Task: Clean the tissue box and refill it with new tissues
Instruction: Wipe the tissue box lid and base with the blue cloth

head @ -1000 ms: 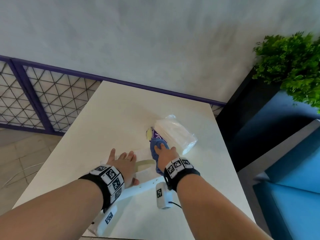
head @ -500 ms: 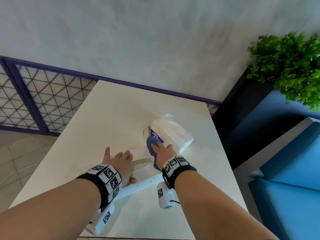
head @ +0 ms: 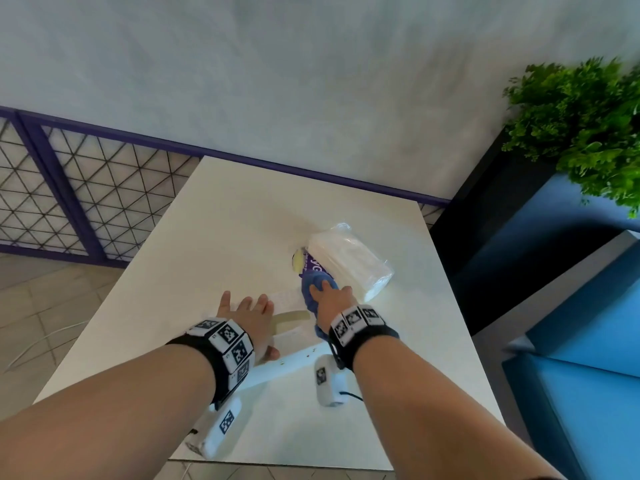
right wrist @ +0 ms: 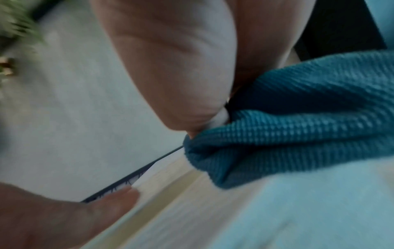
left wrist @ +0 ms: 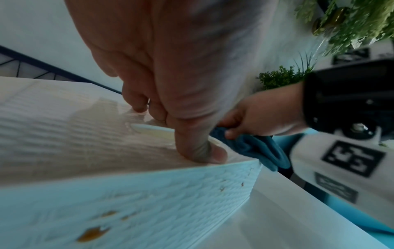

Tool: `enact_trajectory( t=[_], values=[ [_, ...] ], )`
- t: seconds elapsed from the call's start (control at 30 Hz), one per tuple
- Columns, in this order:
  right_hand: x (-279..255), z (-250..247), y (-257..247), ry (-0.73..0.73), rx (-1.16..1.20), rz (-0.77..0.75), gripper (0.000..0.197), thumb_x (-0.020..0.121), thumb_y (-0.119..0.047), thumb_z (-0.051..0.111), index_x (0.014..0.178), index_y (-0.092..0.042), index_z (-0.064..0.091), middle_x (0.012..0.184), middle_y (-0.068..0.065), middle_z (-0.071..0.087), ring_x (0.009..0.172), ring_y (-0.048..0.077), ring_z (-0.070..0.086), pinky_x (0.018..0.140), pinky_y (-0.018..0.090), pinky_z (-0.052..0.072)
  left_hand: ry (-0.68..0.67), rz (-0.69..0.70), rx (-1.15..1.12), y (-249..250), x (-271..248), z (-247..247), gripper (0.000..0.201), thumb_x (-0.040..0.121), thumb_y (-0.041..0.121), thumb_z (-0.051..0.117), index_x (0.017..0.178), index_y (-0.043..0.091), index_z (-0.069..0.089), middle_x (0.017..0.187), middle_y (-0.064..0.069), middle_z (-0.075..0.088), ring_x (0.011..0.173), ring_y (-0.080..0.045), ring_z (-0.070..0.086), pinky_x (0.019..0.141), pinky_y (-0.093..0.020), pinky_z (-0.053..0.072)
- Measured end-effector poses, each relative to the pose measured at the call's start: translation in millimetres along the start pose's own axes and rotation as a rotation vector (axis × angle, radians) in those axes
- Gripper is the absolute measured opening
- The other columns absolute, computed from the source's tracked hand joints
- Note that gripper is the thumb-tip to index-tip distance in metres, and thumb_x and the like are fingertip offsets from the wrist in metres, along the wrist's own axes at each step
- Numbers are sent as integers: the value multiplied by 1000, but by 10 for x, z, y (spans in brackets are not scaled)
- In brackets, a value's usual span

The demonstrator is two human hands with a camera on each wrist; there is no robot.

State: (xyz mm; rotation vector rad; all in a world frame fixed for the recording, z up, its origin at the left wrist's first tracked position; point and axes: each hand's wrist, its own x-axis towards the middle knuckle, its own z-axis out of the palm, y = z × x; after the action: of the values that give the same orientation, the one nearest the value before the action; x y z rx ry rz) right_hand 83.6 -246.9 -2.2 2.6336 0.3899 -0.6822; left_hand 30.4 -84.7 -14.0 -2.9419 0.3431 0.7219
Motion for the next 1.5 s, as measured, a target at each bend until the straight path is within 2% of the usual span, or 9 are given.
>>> enact_trajectory(
  t=[0.2,0.37,0.57,0.8,0.97,1.07,1.2,1.37,1.5],
  values=[
    [71,171,-261,54,-116,-187,68,93,-32,49,152,-24,17,162,-1,5,147,29,17,113,44,26,-23,-23,29,-18,8,24,91,88,63,38,152,16,-8,162,0,-9,148,-24,2,113,-64,-1],
    [106,45,33,-2,10,34,90,86,-31,62,152,-24,2,161,-2,6,139,31,28,108,45,31,2,-9,-11,-49,-5,41,93,85,65,43,152,17,-1,162,1,-4,147,-21,7,112,-67,-1],
    [-260,215,-84,95,8,-126,54,97,-22,39,149,-19,25,158,3,23,140,26,30,112,41,22,-10,1,-9,-105,-24,55,91,87,69,33,152,21,-8,161,5,-11,148,-17,-1,112,-65,-5],
    [-361,267,183,56,62,-19,55,95,-22,43,146,-28,25,155,-7,26,103,17,46,90,30,28,-21,10,7,-98,-33,27,92,86,69,37,152,21,-6,161,5,-10,148,-17,1,111,-68,-5],
    [-658,475,168,144,549,-50,52,93,-7,41,141,-27,46,151,-2,38,132,23,41,110,28,29,14,-1,-17,-86,-51,66,91,86,70,35,152,22,-6,161,7,-10,148,-17,0,110,-69,-6],
    [-811,607,316,137,798,10,46,94,-4,41,134,-22,56,134,0,58,124,16,54,86,3,32,45,17,-16,-116,-110,58,88,86,70,36,152,22,4,162,4,0,148,-18,9,111,-66,-8],
    [-999,766,519,320,1153,184,42,93,-2,42,121,-25,63,104,-1,67,98,17,61,76,8,42,347,159,-25,-204,-207,10,49,93,53,39,131,23,45,129,3,47,114,-19,50,109,-44,20],
    [-1323,825,511,378,1455,200,32,95,12,31,103,-1,60,82,18,45,76,22,56,51,6,44,123,287,91,-310,-331,120,54,87,8,41,138,24,32,124,3,48,103,-21,53,88,-38,25],
    [-1313,792,389,399,1586,212,42,95,9,35,92,-24,60,90,6,60,92,20,59,63,4,45,34,282,26,-226,-280,55,58,92,16,39,145,31,20,128,2,52,106,-21,52,93,-40,27]
  ],
)
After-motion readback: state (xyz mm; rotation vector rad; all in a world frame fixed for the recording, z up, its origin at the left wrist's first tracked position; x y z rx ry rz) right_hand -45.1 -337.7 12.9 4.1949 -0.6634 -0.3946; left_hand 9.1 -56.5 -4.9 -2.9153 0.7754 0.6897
